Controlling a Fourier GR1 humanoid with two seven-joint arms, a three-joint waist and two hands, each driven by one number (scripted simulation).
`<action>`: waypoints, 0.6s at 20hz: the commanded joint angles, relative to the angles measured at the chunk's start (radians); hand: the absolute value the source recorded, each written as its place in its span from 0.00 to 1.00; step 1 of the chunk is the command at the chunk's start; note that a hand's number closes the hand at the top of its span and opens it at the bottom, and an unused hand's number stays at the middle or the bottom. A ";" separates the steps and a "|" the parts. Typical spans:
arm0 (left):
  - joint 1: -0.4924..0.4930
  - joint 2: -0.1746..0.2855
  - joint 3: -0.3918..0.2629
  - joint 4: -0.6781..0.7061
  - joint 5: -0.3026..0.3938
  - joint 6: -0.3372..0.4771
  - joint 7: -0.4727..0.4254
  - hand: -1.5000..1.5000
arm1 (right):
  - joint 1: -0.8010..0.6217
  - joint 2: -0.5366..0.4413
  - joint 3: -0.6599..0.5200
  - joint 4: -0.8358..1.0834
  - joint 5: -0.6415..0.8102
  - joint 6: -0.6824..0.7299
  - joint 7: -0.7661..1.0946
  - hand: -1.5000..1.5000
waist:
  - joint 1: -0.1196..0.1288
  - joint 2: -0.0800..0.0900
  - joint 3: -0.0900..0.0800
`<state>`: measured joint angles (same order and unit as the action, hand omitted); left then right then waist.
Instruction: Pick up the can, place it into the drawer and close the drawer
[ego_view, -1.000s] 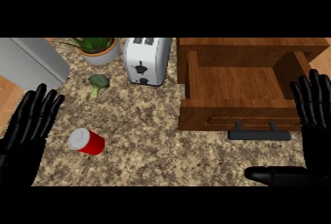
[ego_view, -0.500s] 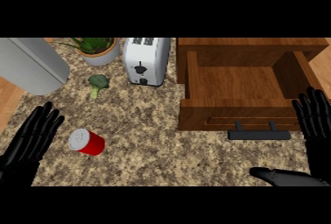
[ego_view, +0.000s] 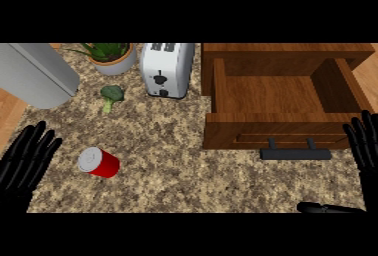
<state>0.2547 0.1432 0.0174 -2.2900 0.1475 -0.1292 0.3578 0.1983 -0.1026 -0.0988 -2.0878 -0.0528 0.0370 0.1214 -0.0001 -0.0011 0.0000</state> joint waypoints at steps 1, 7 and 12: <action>-0.010 -0.045 -0.032 0.111 -0.072 -0.009 -0.072 0.00 | -0.019 -0.010 -0.027 -0.011 -0.020 0.015 0.035 0.00 | -0.001 0.001 0.000; -0.051 -0.037 0.029 0.204 -0.041 -0.045 -0.111 0.00 | 0.004 0.004 -0.036 0.048 0.004 0.049 -0.048 0.00 | 0.000 0.001 0.000; -0.108 -0.057 0.033 0.309 -0.101 -0.029 -0.177 0.00 | 0.063 0.029 -0.040 0.044 0.023 0.075 -0.107 0.00 | -0.002 0.001 0.000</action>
<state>0.1813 0.1023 0.0541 -2.0752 0.0873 -0.1569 0.2399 0.2608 -0.0952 -0.1507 -2.0844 -0.0664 0.1062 0.0590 -0.0023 -0.0007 -0.0001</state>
